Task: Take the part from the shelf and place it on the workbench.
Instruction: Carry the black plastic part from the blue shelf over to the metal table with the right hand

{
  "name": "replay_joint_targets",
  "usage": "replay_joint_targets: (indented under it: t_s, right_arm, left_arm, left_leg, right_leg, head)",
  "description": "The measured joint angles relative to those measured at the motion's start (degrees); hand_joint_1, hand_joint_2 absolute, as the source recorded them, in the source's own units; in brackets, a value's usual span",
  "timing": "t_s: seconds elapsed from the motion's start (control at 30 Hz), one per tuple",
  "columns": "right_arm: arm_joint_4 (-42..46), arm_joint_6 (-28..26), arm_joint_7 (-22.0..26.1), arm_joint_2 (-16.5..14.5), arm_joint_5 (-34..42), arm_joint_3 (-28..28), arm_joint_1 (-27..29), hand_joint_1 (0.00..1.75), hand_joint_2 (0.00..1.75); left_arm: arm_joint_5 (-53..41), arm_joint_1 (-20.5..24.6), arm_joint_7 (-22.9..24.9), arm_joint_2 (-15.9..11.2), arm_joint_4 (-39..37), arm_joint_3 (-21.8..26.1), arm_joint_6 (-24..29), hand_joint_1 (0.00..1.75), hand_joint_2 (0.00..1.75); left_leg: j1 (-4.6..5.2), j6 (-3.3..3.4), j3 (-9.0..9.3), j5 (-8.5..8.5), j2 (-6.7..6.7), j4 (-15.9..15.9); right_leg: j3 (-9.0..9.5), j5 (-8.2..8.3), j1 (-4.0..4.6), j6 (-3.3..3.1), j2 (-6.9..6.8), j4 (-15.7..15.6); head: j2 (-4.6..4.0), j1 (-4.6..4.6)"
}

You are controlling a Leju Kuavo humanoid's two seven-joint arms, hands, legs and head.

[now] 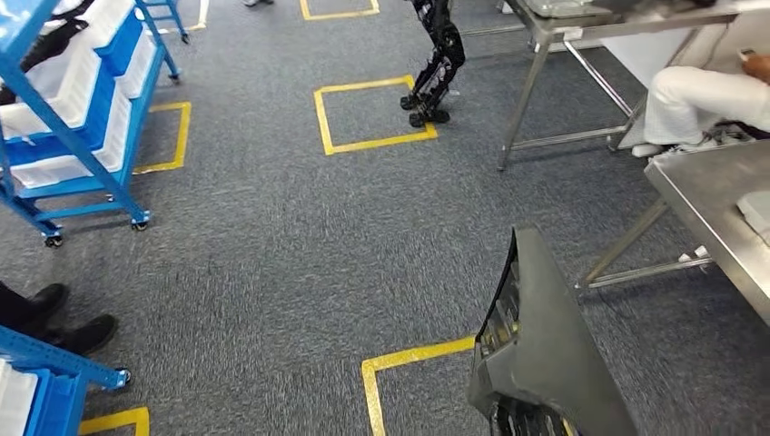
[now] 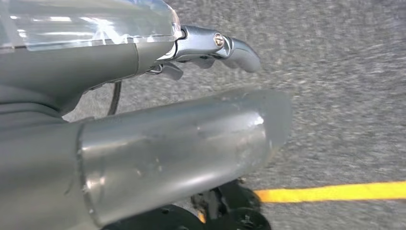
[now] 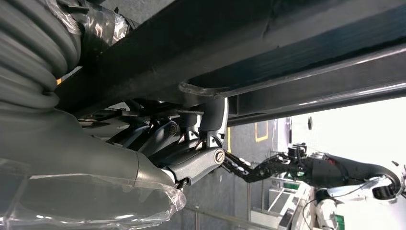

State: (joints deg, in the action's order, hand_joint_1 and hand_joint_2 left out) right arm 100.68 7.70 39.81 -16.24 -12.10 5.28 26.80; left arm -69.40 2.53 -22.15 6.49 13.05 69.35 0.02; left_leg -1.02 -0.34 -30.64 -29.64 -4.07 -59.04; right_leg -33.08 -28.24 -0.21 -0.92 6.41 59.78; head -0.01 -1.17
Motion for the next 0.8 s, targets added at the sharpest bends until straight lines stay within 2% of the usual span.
replay_joint_targets:
  t_s: [0.03,0.07,0.13,0.2,0.23,0.27,0.3,0.33,0.37,0.4,0.43,0.47,0.5,0.57,0.63,0.7,0.73,0.77,0.8]
  right_arm:
    - [-0.01,-0.09,0.0,0.0,-0.03,0.03,0.03,1.75,1.75]
    - [-0.01,-0.2,0.0,0.0,-0.03,0.05,0.09,1.75,1.75]
    - [-0.01,-0.42,0.01,0.01,-0.03,0.05,0.06,1.75,1.75]
    - [-0.05,-0.49,0.02,0.02,-0.02,0.05,-0.07,1.75,1.75]
    - [-0.1,-0.49,0.02,0.02,-0.02,0.05,-0.1,1.75,1.75]
    - [-0.17,-0.49,0.01,0.02,-0.02,0.03,-0.08,1.75,1.75]
    - [-0.22,-0.49,0.01,0.03,-0.02,0.02,-0.05,1.75,1.75]
    - [-0.26,-0.49,0.0,0.03,-0.02,0.01,-0.02,1.75,1.75]
    - [-0.27,-0.49,-0.01,0.04,-0.02,0.0,-0.01,1.75,1.75]
    - [-0.27,-0.5,-0.01,0.04,-0.01,0.01,-0.05,1.75,1.75]
    - [-0.27,-0.51,-0.01,0.04,0.01,0.01,-0.09,1.75,1.75]
    - [-0.26,-0.52,0.01,0.04,0.04,0.02,-0.09,1.75,1.75]
    - [-0.25,-0.55,0.01,0.04,0.08,0.03,-0.06,1.75,1.75]
    - [-0.19,-0.57,0.01,0.04,0.14,0.03,0.19,1.75,1.75]
    - [-0.1,-0.58,0.01,0.04,0.16,0.03,0.34,1.75,1.75]
    - [-0.05,-0.6,0.01,0.03,0.18,0.07,0.3,1.75,1.75]
    - [-0.06,-0.6,0.0,0.03,0.19,0.07,0.28,1.75,1.75]
    - [-0.07,-0.6,0.0,0.02,0.19,0.08,0.32,1.75,1.75]
    - [-0.07,-0.6,0.0,0.02,0.19,0.08,0.35,1.75,1.75]
  left_arm:
    - [0.0,0.06,0.01,0.01,0.0,0.01,0.0,0.0,0.0]
    - [0.0,0.13,0.01,0.03,0.0,0.01,0.0,0.0,0.0]
    - [0.0,0.15,-0.04,0.08,0.0,0.01,-0.01,0.0,0.0]
    - [0.0,0.0,-0.07,0.06,0.0,0.04,-0.02,0.0,0.0]
    - [0.0,-0.08,-0.07,0.04,0.0,0.05,-0.02,0.0,0.0]
    - [0.0,-0.11,-0.06,0.02,0.0,0.07,-0.02,0.0,0.0]
    - [0.0,-0.1,-0.06,0.01,0.0,0.08,-0.02,0.0,0.0]
    - [-0.01,-0.06,-0.06,0.0,0.0,0.09,-0.02,0.0,0.0]
    - [-0.02,-0.01,-0.06,0.01,0.0,0.09,-0.02,0.0,0.0]
    - [-0.07,0.02,-0.06,0.01,0.0,0.08,-0.02,0.0,0.0]
    - [-0.11,0.02,-0.06,0.02,0.0,0.08,-0.02,0.0,0.0]
    - [-0.15,0.07,-0.06,0.02,0.0,0.07,-0.01,0.0,0.0]
    - [-0.19,0.15,-0.06,0.02,0.0,0.07,0.0,0.0,0.0]
    - [-0.27,0.47,-0.06,0.03,0.0,0.07,0.02,0.0,0.0]
    - [-0.37,0.66,-0.07,0.05,0.0,0.07,0.03,0.0,0.0]
    - [-0.48,0.51,-0.08,0.05,0.0,0.08,0.04,0.0,0.0]
    - [-0.51,0.37,-0.08,0.05,0.0,0.08,0.05,0.0,0.0]
    - [-0.53,0.21,-0.08,0.03,0.0,0.09,0.06,0.0,0.0]
    - [-0.52,0.1,-0.07,0.02,0.0,0.09,0.07,0.0,0.0]
  left_leg:
    - [-0.03,0.29,0.05,0.13,0.53,0.16]
    - [-0.09,0.65,0.19,0.33,1.18,0.46]
    - [-0.27,1.5,0.43,0.71,2.6,1.11]
    - [-0.11,1.95,0.5,0.75,4.14,1.32]
    - [-0.02,2.01,0.5,0.69,4.94,1.3]
    - [0.03,2.02,0.53,0.61,5.72,1.3]
    - [0.04,1.99,0.62,0.5,6.48,1.29]
    - [0.05,1.91,0.77,0.37,7.16,1.29]
    - [0.05,1.77,1.02,0.2,7.77,1.29]
    - [0.15,1.55,1.26,0.0,8.34,1.27]
    - [0.25,1.27,1.44,-0.19,8.81,1.25]
    - [0.36,0.97,1.6,-0.38,9.27,1.23]
    - [0.46,0.69,1.73,-0.52,9.76,1.26]
    - [0.39,0.06,2.14,-0.82,10.39,1.31]
    - [0.18,-0.49,1.7,-2.4,8.3,-0.53]
    - [0.03,-0.72,-1.02,-5.9,5.38,-6.68]
    - [0.01,-0.77,-2.93,-7.56,4.81,-10.59]
    - [0.01,-0.8,-4.5,-8.33,4.6,-13.57]
    - [0.01,-0.78,-5.31,-7.94,4.51,-14.73]
  right_leg:
    - [-0.17,0.18,-0.04,0.36,0.58,-0.11]
    - [-0.29,0.1,-0.05,0.63,0.48,0.03]
    - [-1.56,-1.65,0.07,1.08,-1.9,2.65]
    - [-4.68,-5.05,-0.05,1.43,-4.95,9.1]
    - [-6.35,-6.32,-0.19,1.6,-5.57,12.46]
    - [-7.4,-6.73,-0.33,1.73,-5.89,14.55]
    - [-7.45,-6.07,-0.44,1.8,-6.12,14.65]
    - [-6.33,-4.41,-0.5,1.79,-6.45,12.49]
    - [-4.33,-2.33,-0.51,1.67,-7.14,8.71]
    - [-2.23,-0.9,-0.29,1.48,-8.4,4.77]
    - [-0.67,-0.04,-0.03,1.22,-9.39,1.76]
    - [0.14,0.15,0.25,0.98,-10.07,0.06]
    - [0.26,-0.14,0.54,0.75,-10.19,-0.41]
    - [0.23,0.01,0.52,0.15,-8.99,-0.75]
    - [0.51,0.31,0.19,-0.62,-7.86,-1.29]
    - [0.65,0.44,0.07,-1.15,-6.73,-1.46]
    - [0.63,0.42,0.13,-1.3,-6.04,-1.37]
    - [0.62,0.36,0.2,-1.38,-5.26,-1.25]
    - [0.65,0.3,0.25,-1.4,-4.43,-1.12]
  head:
    - [-0.01,0.01]
    - [-0.01,0.02]
    - [0.0,0.17]
    - [0.0,0.31]
    - [-0.01,0.31]
    - [-0.01,0.31]
    - [-0.01,0.31]
    - [-0.01,0.32]
    - [-0.01,0.32]
    - [0.0,0.32]
    - [0.0,0.31]
    - [0.01,0.29]
    - [0.01,0.27]
    - [0.0,0.26]
    - [-0.01,0.26]
    - [-0.01,0.25]
    - [0.0,0.23]
    - [0.0,0.23]
    - [0.0,0.23]
